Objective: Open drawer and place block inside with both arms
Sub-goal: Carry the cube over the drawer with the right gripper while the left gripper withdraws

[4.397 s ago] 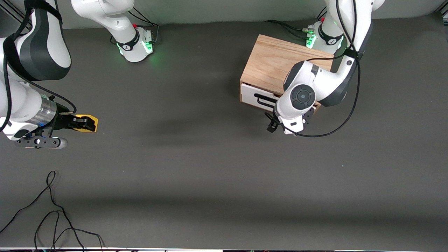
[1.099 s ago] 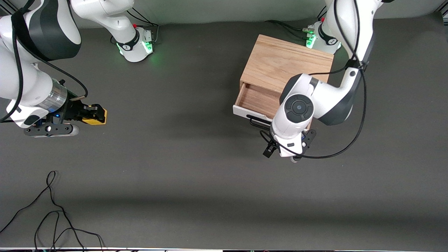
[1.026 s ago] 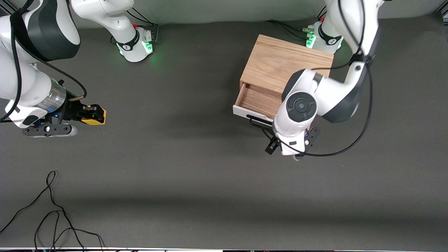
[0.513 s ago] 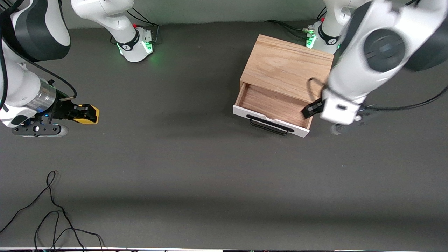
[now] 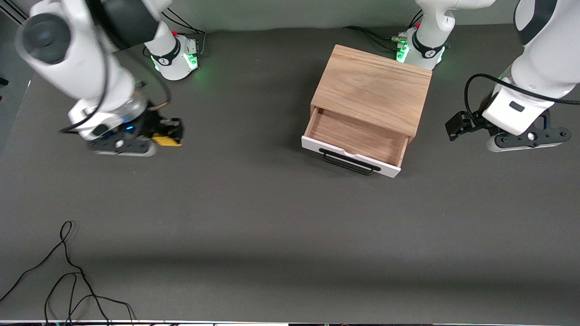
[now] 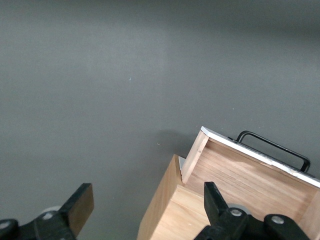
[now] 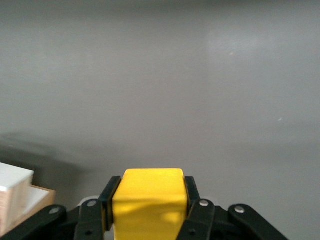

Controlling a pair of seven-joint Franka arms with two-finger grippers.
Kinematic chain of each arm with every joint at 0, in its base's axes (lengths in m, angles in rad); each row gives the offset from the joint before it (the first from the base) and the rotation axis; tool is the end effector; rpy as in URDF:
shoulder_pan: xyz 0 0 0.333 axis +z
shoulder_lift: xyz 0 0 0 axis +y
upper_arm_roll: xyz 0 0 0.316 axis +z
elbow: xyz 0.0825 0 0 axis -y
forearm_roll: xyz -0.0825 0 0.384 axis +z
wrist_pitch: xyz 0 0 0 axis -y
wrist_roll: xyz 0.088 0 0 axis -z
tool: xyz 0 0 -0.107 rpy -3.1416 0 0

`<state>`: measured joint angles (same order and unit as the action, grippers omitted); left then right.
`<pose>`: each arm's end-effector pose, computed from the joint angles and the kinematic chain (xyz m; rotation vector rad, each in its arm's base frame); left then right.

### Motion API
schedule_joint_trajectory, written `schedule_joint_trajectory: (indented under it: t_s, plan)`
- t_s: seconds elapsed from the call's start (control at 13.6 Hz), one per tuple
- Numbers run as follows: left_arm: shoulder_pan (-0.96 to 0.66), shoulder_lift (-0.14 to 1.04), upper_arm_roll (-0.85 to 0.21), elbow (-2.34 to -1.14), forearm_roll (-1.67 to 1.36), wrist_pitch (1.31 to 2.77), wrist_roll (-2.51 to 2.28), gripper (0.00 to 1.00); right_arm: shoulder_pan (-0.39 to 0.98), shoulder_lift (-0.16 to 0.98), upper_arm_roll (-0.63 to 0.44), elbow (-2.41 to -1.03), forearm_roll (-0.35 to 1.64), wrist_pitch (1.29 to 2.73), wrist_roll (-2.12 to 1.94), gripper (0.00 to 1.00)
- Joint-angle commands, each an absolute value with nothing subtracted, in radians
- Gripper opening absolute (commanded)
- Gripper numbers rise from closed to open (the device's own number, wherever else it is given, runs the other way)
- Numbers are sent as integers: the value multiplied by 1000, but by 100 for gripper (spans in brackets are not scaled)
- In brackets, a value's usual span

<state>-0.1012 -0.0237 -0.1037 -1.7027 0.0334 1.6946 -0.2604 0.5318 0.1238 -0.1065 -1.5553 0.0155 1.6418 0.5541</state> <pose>0.5443 -0.1105 0.5858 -3.1093 -0.0803 -0.0362 0.5402 0.2503 0.5671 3.1194 -0.2024 -0.0522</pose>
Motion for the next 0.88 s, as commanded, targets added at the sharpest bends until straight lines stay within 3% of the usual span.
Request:
schedule_joint_trajectory:
  t_s: [0.0, 0.29, 0.59, 0.81]
  plan:
    - [-95, -97, -65, -1787, 37, 1743, -93, 99, 616, 230, -117, -1429, 26, 1629, 713, 27]
    - [-95, -43, -38, -1708, 44, 1724, -48, 100, 725, 401, -115, -1254, 48, 1640, 961, 27]
    - [-98, 61, -38, -1534, 46, 1617, -51, 100, 834, 563, -110, -1089, 48, 1678, 1145, 27]
    - [-97, 66, -38, -1529, 46, 1583, -60, 100, 903, 633, -81, -1071, 48, 1788, 1308, 27]
